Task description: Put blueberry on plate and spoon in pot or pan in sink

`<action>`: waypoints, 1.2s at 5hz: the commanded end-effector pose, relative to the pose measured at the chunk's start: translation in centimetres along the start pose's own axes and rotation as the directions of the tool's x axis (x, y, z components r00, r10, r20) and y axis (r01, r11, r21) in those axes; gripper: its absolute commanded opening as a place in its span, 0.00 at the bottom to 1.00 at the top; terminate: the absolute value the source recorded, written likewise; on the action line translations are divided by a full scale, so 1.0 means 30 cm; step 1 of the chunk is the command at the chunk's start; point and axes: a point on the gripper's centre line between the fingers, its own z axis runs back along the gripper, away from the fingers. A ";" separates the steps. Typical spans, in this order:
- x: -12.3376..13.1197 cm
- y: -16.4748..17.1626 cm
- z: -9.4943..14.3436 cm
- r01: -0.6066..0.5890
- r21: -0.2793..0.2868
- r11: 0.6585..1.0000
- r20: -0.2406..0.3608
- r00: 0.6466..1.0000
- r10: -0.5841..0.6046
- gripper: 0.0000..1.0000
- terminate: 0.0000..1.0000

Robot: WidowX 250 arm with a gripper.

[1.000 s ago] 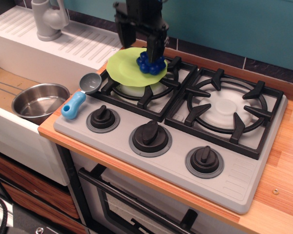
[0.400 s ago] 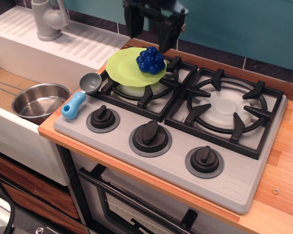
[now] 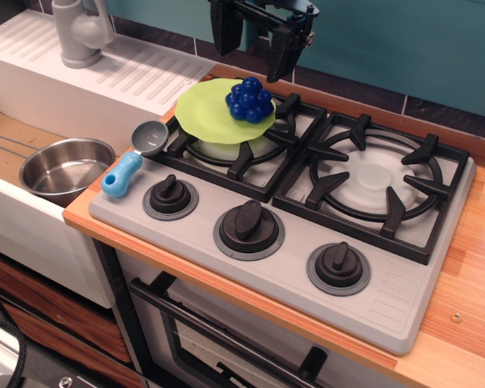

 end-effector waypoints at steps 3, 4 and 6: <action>-0.202 0.074 0.014 0.013 0.061 0.998 0.182 0.983 -0.023 1.00 0.00; -0.214 0.101 -0.022 0.039 0.082 0.996 0.221 0.974 -0.056 1.00 0.00; -0.248 0.155 -0.096 0.051 0.083 0.995 0.270 0.960 -0.071 1.00 0.00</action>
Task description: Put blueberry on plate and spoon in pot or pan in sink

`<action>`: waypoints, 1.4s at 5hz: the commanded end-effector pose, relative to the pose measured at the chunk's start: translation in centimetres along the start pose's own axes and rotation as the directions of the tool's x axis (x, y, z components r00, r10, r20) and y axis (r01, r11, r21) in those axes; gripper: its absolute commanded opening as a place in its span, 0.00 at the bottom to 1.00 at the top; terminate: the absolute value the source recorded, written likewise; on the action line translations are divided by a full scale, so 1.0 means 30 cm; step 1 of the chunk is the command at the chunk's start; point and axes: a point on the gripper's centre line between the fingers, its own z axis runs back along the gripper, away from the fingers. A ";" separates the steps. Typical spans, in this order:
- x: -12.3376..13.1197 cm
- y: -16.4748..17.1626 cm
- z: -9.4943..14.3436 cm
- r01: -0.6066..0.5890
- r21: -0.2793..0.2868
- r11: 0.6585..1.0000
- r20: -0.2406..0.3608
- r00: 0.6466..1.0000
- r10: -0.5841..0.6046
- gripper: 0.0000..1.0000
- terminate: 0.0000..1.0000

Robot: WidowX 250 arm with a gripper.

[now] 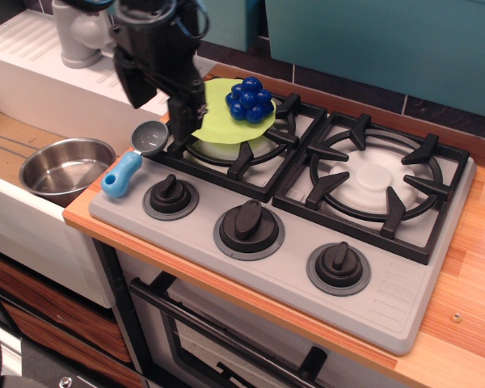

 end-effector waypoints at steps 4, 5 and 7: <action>-0.094 0.071 -0.056 -0.046 0.043 0.998 0.108 0.993 0.041 1.00 0.00; -0.114 0.099 -0.075 -0.030 0.038 0.999 0.128 0.992 0.025 1.00 0.00; -0.123 0.124 -0.119 -0.024 0.029 0.999 0.155 0.988 0.019 1.00 0.00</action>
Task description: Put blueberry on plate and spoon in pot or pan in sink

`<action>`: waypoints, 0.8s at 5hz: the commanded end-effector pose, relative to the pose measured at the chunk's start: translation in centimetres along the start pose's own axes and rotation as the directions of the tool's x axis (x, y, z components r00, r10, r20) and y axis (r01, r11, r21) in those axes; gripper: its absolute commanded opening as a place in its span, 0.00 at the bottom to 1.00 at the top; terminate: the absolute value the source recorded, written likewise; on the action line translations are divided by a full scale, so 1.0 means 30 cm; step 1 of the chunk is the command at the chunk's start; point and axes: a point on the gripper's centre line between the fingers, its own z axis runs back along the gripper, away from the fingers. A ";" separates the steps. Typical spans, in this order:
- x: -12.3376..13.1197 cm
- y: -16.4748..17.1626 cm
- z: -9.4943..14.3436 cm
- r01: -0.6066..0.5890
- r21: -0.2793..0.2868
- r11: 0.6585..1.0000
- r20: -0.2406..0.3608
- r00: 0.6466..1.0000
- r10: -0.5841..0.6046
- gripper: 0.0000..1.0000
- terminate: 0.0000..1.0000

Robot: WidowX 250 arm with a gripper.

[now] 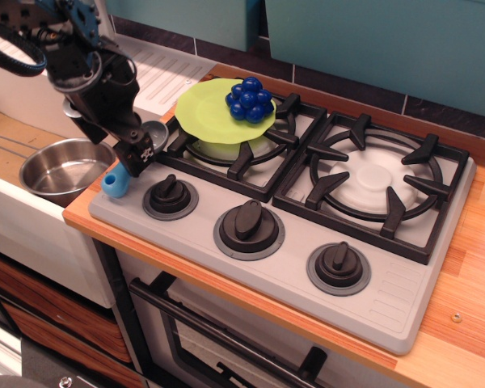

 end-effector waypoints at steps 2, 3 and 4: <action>0.026 0.005 -0.023 -0.008 -0.004 1.000 0.018 1.000 0.008 1.00 0.00; 0.046 -0.011 -0.015 -0.036 -0.033 0.999 -0.015 0.999 0.035 0.00 0.00; 0.059 -0.018 0.000 -0.033 -0.031 0.999 -0.038 0.999 0.032 0.00 0.00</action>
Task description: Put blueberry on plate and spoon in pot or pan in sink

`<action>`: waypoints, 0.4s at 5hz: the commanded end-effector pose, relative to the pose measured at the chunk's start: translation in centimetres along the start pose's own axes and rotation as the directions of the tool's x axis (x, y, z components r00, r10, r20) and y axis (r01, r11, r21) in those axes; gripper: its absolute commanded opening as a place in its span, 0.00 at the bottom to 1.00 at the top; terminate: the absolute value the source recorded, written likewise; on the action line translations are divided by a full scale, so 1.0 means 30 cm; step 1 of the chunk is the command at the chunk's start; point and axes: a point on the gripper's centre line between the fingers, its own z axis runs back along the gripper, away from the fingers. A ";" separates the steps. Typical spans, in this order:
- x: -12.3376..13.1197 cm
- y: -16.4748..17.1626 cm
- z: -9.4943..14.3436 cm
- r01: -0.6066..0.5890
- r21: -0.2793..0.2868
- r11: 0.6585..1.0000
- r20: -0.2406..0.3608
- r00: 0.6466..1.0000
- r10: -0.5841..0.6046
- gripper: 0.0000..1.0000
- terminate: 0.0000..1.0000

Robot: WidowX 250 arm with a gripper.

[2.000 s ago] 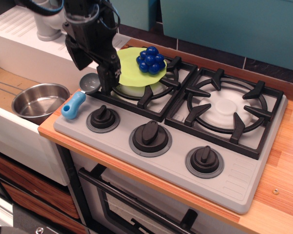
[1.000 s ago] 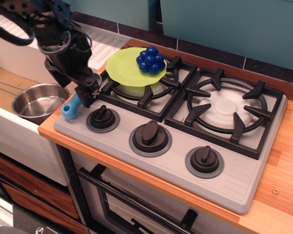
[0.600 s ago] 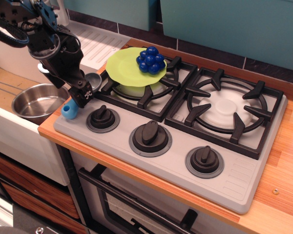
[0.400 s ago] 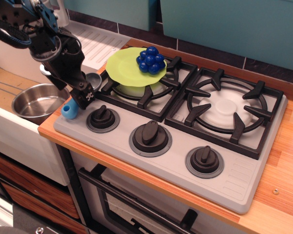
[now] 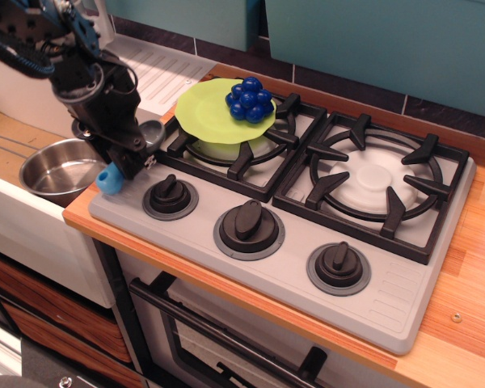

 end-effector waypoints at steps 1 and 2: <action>0.058 0.002 0.074 0.010 0.033 0.999 -0.020 1.000 -0.009 0.00 0.00; 0.063 0.009 0.133 0.019 0.046 0.999 -0.050 0.999 -0.016 0.00 0.00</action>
